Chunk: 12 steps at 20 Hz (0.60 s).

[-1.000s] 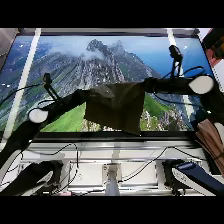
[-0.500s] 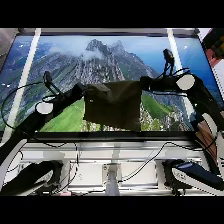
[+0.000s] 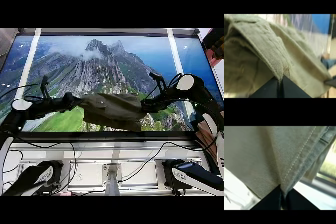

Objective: Fold the clothes and pants, and hang the long-sleeved shirts on hangers.

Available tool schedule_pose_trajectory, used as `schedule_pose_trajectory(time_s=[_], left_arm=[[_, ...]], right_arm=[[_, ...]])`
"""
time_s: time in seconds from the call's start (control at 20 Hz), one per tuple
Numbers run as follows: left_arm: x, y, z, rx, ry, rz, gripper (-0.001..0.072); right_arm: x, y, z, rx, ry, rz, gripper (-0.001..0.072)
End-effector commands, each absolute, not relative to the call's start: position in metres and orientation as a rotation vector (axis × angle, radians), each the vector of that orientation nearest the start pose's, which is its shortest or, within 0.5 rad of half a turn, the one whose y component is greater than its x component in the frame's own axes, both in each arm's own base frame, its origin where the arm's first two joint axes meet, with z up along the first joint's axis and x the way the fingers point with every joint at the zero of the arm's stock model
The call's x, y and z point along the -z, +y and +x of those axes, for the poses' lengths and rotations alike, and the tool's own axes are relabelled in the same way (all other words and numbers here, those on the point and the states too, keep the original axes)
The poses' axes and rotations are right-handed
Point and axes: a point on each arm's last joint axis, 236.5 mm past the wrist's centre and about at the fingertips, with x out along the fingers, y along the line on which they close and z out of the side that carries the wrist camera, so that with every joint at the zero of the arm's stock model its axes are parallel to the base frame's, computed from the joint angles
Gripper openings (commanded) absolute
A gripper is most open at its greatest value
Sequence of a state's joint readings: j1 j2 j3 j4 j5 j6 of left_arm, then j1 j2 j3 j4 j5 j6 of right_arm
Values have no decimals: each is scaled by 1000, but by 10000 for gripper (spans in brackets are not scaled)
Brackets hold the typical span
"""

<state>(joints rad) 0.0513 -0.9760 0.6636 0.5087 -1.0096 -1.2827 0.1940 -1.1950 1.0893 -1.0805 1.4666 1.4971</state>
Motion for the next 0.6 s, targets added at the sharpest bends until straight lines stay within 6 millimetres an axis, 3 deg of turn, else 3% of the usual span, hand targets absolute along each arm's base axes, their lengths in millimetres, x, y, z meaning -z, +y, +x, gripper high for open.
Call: schedule_pose_trajectory(time_s=[0.0,0.3,0.35,0.4,0.45,0.5,0.55], left_arm=[[-26,-144,281,527,1236,-776,51],[-10,-161,270,563,1314,-735,52],[-6,-164,271,561,1323,-734,62],[-2,-165,271,559,1333,-735,71],[1,-165,272,554,1341,-739,191],[3,-164,274,545,1341,-742,342],[5,-164,275,540,1341,-744,401]], right_arm=[[-32,159,238,-605,1671,166,35],[-31,164,253,-591,1609,184,35],[-30,164,258,-585,1586,188,84],[-30,165,264,-579,1564,193,256],[-30,166,267,-575,1549,195,473],[-30,166,269,-572,1541,197,565],[-30,166,271,-571,1536,198,563]])
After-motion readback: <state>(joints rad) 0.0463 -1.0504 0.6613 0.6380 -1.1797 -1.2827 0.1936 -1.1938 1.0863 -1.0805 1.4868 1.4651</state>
